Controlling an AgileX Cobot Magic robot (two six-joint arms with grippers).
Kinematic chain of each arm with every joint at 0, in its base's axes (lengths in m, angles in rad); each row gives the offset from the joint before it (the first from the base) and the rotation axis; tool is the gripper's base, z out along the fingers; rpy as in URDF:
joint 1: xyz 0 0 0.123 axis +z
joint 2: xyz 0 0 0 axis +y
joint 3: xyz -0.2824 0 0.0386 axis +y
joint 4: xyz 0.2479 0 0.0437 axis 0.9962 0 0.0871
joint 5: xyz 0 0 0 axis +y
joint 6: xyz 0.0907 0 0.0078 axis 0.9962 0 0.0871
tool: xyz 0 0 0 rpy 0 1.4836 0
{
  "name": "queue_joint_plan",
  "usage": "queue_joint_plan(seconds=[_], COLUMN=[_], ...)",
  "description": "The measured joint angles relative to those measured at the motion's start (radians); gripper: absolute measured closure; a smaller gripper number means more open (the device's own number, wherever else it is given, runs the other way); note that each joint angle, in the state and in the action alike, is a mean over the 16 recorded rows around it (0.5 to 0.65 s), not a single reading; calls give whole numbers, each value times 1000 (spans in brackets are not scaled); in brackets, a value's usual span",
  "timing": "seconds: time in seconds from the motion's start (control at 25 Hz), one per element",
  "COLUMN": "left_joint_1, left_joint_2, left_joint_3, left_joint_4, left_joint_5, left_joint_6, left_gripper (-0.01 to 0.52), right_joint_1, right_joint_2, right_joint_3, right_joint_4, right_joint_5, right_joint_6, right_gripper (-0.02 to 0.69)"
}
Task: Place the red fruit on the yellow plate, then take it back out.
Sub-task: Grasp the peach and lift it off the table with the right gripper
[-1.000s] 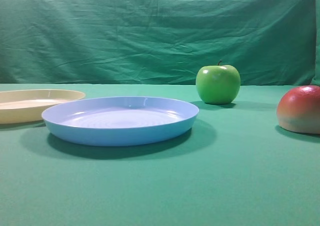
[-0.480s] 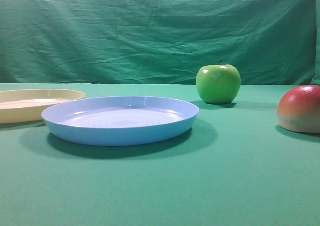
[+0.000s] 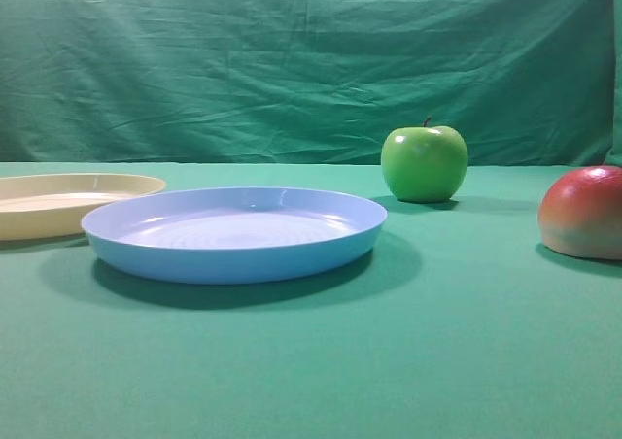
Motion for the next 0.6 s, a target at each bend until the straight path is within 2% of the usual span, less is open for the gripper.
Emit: queue_joint_plan(seconds=[0.32, 0.6], left_joint_1=[0, 0], left_joint_2=[0, 0], left_joint_3=[0, 0], left_joint_4=[0, 0], left_joint_5=[0, 0], left_joint_6=[0, 0], left_gripper=[514, 514], right_joint_1=[50, 146], right_joint_2=[178, 378], right_joint_3=[-121, -209], right_joint_4=[107, 168], right_joint_5=[167, 224], right_joint_6=[-164, -278], right_gripper=[665, 659])
